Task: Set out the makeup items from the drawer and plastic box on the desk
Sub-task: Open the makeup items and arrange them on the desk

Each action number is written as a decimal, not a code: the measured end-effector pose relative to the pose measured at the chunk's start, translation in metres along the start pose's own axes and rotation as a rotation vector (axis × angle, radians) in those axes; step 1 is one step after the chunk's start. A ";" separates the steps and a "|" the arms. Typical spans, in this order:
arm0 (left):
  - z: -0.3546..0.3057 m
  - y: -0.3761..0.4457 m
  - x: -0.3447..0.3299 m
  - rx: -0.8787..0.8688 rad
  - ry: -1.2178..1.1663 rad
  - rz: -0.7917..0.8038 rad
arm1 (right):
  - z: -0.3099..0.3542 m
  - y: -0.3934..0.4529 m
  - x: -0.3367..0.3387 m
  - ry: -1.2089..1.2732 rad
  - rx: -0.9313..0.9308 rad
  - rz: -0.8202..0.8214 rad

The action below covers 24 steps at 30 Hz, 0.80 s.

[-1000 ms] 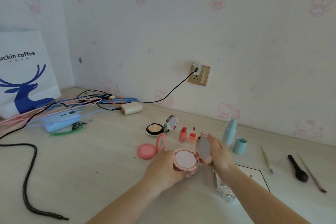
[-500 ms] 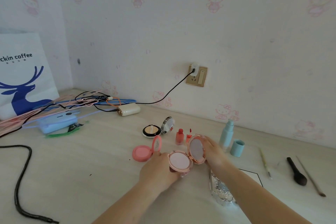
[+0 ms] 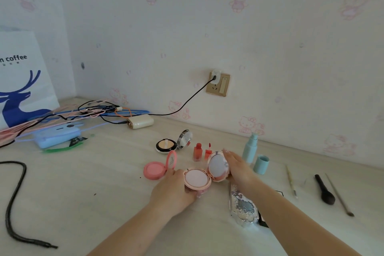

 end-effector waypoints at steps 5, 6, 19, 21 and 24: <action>-0.002 -0.013 0.006 -0.037 -0.024 0.004 | -0.001 -0.005 0.019 0.044 -0.046 -0.012; -0.002 -0.016 0.008 -0.045 -0.046 0.005 | 0.000 -0.007 0.020 0.094 -0.051 -0.017; -0.064 -0.038 0.000 -0.231 -0.419 0.117 | 0.026 -0.069 0.060 -0.583 0.096 -0.144; -0.076 -0.039 -0.009 -0.214 -0.496 0.204 | 0.024 -0.079 0.061 -0.653 0.072 -0.159; -0.087 -0.043 -0.015 -0.210 -0.512 0.266 | 0.012 -0.087 0.050 -0.875 0.001 -0.154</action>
Point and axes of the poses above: each hand's wrist, its own y-axis towards the middle knuckle, its own x-axis out of the back of the hand, z = x × y, the point moved 8 cm from there along y, towards the middle knuckle, and after that the axes turned 12 degrees about y, right-handed, at the moved point
